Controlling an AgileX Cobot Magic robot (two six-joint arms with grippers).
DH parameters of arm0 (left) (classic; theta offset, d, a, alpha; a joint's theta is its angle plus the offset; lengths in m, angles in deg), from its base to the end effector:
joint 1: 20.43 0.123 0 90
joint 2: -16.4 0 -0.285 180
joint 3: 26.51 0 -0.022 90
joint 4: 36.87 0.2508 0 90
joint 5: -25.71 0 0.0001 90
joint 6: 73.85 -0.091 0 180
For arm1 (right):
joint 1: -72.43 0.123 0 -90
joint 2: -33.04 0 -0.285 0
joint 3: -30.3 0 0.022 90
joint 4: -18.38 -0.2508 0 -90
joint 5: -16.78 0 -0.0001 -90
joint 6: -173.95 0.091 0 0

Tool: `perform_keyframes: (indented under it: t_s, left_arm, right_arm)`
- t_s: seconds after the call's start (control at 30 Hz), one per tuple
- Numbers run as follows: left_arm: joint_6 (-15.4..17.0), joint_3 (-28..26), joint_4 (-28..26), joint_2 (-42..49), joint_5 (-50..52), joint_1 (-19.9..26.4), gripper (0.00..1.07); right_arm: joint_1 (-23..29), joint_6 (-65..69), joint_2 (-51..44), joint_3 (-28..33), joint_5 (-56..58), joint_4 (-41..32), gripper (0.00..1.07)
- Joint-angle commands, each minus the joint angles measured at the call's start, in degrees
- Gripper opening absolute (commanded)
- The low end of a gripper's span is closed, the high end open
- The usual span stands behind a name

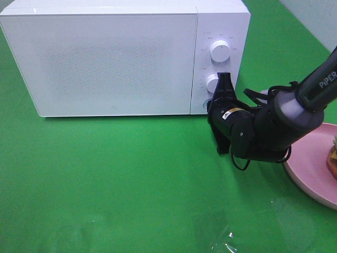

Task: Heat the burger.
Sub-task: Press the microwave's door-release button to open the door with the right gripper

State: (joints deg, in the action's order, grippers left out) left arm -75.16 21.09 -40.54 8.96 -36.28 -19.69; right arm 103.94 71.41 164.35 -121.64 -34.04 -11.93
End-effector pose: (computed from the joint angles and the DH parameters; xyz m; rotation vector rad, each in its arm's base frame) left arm -0.0087 -0.0053 0.2803 0.0148 2.0413 -0.0542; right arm 0.3377 0.1653 0.0777 1.3726 1.5885 1.0690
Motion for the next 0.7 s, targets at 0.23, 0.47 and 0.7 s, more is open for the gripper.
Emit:
perform_keyframes:
  t_s: [0.23,0.47,0.7]
  left_arm:
    - [0.29,0.06,0.17,0.23,0.69,-0.06,0.98]
    - [0.29,0.06,0.17,0.23,0.69,-0.06,0.98]
    - [0.29,0.06,0.17,0.23,0.69,-0.06,0.98]
  right_arm:
    - [-0.34,-1.55,0.0,-1.03,-4.98,-1.55,0.0]
    - [-0.34,-3.21,0.0,-1.72,-9.74,-3.67,0.0]
    - [-0.34,-3.84,0.0,-3.67,-12.83,-4.41,0.0]
